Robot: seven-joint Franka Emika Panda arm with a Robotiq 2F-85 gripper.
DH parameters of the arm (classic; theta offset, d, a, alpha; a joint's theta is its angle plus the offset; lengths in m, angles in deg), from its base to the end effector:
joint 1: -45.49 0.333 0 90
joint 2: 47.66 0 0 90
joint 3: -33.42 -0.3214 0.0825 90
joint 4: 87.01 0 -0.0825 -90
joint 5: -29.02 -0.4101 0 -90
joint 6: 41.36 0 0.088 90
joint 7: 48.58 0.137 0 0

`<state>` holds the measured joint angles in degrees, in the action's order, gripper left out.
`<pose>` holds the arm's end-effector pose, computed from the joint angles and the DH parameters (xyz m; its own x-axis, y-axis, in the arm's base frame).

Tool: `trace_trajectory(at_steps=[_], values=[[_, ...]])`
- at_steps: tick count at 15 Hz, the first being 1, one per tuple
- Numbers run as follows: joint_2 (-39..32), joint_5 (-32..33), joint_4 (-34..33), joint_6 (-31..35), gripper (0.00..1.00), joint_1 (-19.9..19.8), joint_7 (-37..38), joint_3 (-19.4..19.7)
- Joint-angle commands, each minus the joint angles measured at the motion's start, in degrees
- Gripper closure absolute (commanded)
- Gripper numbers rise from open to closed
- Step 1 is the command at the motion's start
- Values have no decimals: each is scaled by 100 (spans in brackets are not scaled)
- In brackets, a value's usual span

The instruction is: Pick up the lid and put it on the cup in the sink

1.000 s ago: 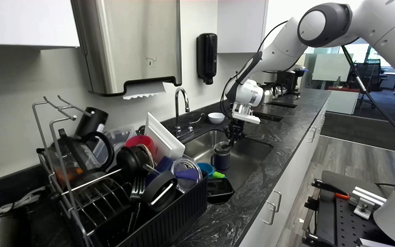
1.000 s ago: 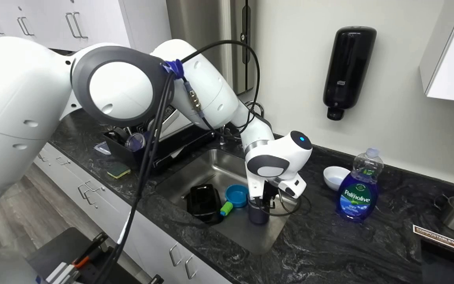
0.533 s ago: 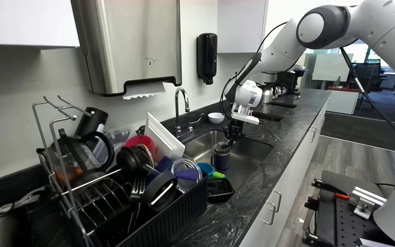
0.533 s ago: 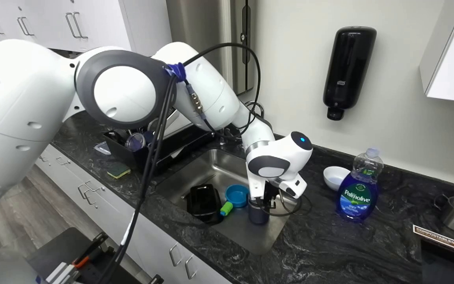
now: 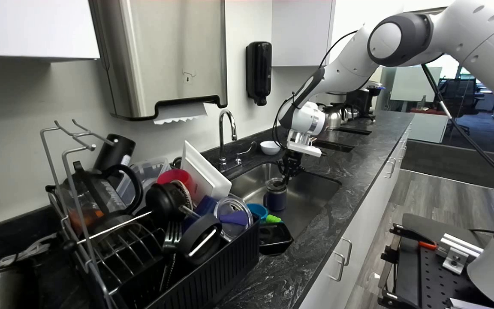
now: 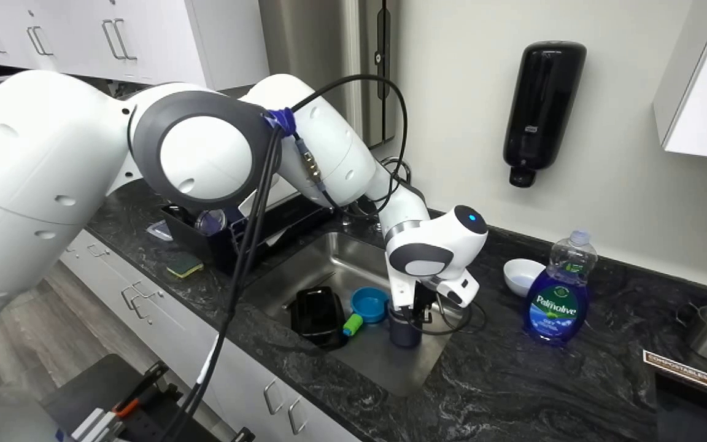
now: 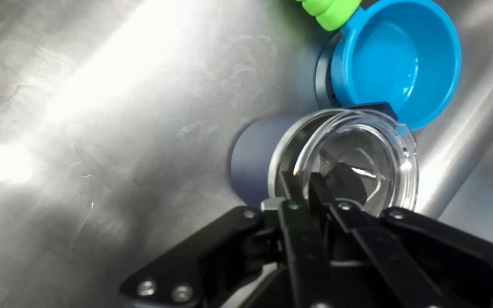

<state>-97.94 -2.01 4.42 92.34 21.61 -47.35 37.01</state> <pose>0.6234 -0.2991 0.0597 0.6419 -0.7433 -0.1883 -0.7611 -0.5878 -0.2742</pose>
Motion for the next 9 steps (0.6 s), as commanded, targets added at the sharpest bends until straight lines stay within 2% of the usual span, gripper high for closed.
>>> trace_trajectory(at_steps=[1,9], values=[[-105,65,-174,-87,98,-58,16,-51],[-157,82,-204,-121,98,-40,29,-65]])
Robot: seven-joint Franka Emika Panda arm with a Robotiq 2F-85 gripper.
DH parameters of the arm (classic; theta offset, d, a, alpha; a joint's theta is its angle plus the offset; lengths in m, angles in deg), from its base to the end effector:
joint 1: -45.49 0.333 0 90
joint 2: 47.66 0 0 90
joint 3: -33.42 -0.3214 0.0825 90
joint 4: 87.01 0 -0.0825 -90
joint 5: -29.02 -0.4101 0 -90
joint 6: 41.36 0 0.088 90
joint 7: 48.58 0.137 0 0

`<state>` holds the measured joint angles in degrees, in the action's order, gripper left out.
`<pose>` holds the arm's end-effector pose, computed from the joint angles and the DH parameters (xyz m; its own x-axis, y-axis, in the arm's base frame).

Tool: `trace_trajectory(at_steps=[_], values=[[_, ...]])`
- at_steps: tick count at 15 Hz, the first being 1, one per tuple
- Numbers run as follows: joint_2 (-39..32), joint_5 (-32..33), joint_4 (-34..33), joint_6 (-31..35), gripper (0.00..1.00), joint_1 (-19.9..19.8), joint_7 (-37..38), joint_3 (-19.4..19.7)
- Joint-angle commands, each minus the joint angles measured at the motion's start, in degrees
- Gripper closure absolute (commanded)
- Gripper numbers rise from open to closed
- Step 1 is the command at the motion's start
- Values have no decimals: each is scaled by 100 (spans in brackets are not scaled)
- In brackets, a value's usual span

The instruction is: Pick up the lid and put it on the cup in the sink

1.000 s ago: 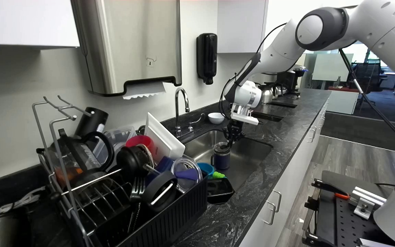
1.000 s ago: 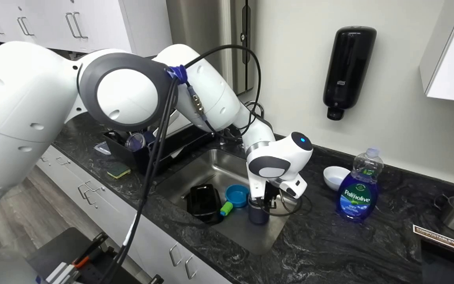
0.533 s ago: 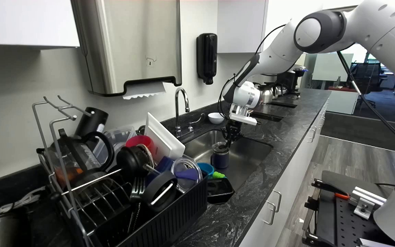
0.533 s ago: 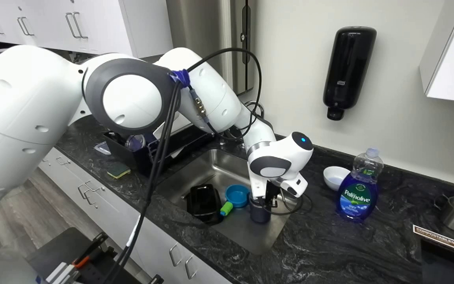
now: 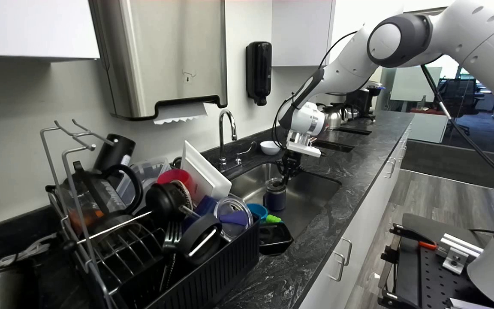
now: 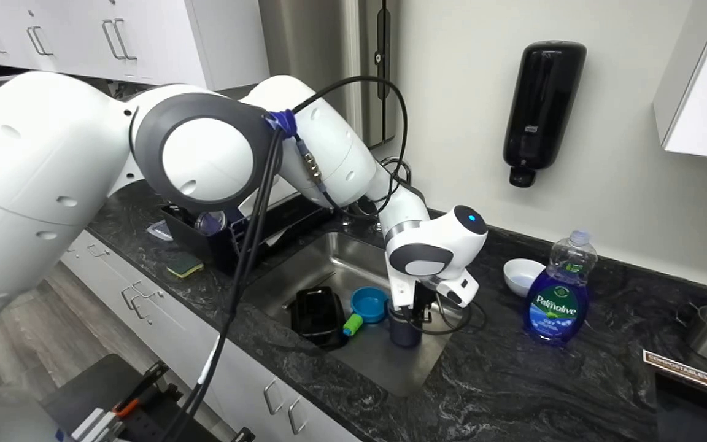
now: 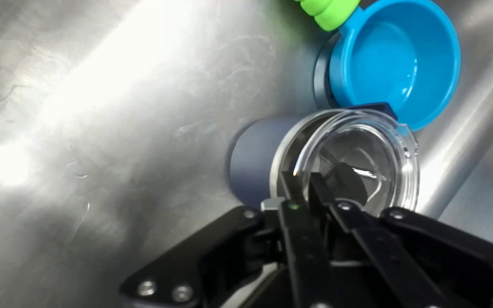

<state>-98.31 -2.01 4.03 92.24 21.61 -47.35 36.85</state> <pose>0.6250 -0.2977 0.0577 0.6438 -0.7411 -0.1904 -0.7596 -0.5890 -0.2759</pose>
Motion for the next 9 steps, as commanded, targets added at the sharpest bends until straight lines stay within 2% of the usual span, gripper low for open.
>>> trace_trajectory(at_steps=[1,3,4,5,7,9], values=[[-123,86,-167,-112,98,-36,28,-51],[-132,87,-179,-114,98,-35,26,-61],[-136,76,-188,-124,93,-44,17,-73],[-135,72,-195,-164,66,-50,29,-80],[-155,112,-213,-179,59,-30,34,-57],[-146,164,-190,-176,44,-10,48,-39]])
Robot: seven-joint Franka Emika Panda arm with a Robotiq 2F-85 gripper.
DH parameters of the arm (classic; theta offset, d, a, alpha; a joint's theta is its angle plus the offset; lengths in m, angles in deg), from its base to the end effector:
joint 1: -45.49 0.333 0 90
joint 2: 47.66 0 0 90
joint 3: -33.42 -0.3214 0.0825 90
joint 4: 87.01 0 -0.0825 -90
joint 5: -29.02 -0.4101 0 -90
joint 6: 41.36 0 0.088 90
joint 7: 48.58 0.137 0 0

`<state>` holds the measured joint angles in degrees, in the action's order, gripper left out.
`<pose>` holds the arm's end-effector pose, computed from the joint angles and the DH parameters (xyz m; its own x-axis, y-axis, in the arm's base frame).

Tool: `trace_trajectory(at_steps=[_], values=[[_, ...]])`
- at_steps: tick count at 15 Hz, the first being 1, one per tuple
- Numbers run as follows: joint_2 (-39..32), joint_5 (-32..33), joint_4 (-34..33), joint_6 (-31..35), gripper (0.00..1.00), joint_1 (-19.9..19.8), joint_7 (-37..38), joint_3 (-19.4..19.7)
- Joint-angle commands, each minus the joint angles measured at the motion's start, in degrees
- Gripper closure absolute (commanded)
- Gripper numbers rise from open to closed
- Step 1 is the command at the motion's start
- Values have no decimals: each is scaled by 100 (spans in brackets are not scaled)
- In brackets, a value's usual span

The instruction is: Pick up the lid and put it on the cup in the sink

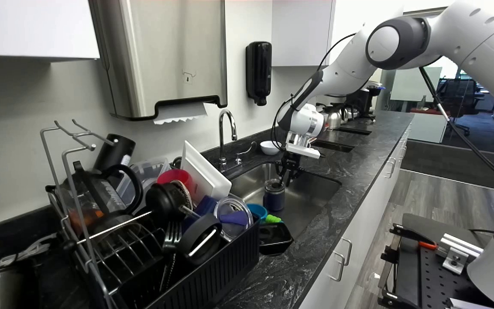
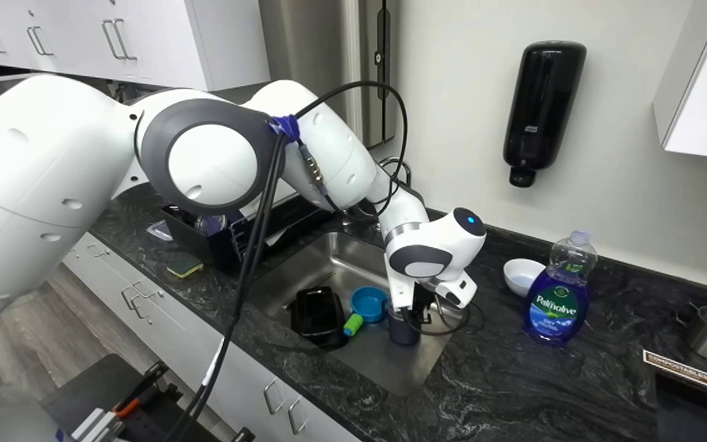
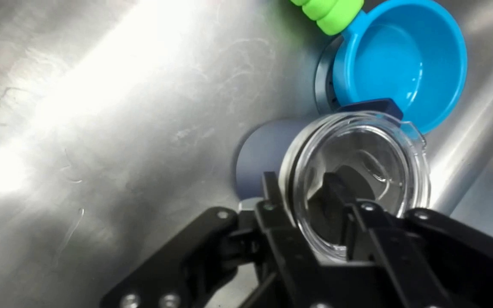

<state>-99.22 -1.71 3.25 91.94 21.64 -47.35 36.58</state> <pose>0.6270 -0.2945 0.0516 0.6498 -0.7339 -0.1976 -0.7554 -0.5949 -0.2746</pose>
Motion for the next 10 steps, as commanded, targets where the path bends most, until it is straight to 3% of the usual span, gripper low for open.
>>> trace_trajectory(at_steps=[1,6,10], values=[[-44,167,-105,-161,36,-1,63,2],[85,515,8,-296,3,109,158,139],[183,946,45,-547,0,235,342,301]])
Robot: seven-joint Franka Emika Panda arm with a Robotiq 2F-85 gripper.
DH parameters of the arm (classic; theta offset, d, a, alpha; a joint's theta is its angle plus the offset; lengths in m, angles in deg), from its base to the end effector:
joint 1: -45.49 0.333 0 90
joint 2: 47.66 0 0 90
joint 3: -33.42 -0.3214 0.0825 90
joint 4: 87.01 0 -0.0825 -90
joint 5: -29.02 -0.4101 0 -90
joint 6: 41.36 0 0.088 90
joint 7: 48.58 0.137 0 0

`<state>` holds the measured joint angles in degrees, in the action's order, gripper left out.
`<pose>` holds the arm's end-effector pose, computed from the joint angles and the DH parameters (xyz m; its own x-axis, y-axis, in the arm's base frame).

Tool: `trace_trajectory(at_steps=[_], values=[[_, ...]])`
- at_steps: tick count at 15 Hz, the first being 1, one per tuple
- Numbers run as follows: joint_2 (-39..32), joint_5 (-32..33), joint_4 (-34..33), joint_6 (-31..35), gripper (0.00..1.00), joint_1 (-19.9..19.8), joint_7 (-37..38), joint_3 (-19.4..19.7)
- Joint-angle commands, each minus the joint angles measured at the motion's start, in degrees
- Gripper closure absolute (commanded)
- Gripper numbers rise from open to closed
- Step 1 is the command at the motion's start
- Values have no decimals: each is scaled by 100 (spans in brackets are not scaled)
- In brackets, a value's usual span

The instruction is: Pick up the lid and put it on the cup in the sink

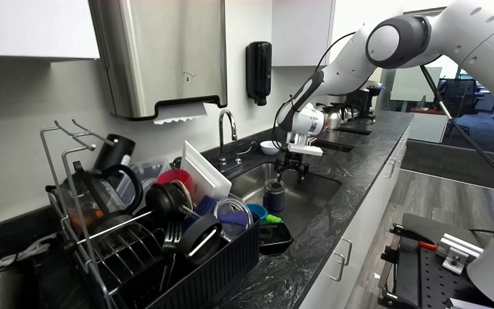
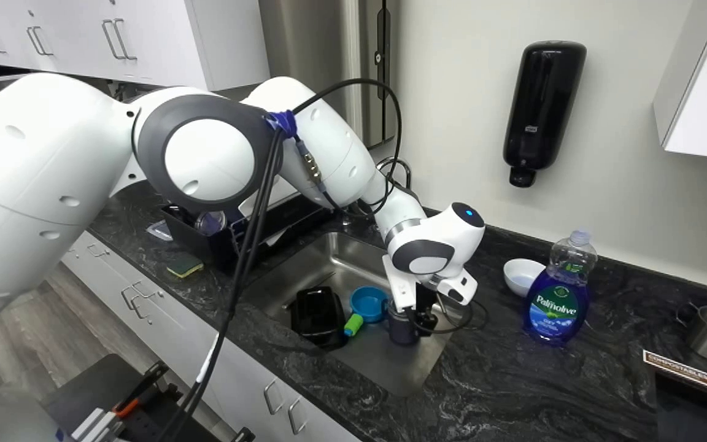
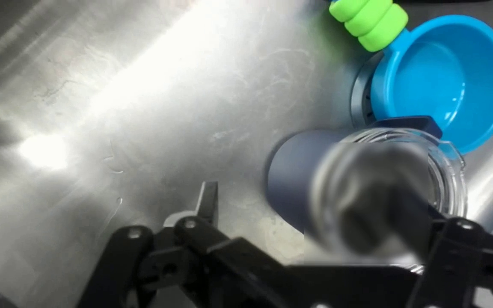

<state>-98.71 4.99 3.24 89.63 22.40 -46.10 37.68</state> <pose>0.6208 -0.2969 0.0547 0.6945 -0.6893 -0.2060 -0.7194 -0.6672 -0.1931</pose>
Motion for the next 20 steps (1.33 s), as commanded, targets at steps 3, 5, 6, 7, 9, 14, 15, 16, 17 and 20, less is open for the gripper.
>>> trace_trajectory(at_steps=[3,5,6,7,9,14,15,16,17,20], values=[[298,661,148,-329,0,308,253,345],[424,899,201,-214,0,375,113,401],[500,1016,239,-109,0,398,5,409],[562,1130,271,-12,0,411,-119,401],[669,1261,303,147,0,409,-353,335],[807,1361,435,591,33,523,-995,104],[817,1413,463,666,42,573,-1087,78],[825,1471,494,747,49,622,-1154,52],[835,1512,521,794,56,657,-1198,24],[858,1621,598,954,77,722,-1350,-37]])
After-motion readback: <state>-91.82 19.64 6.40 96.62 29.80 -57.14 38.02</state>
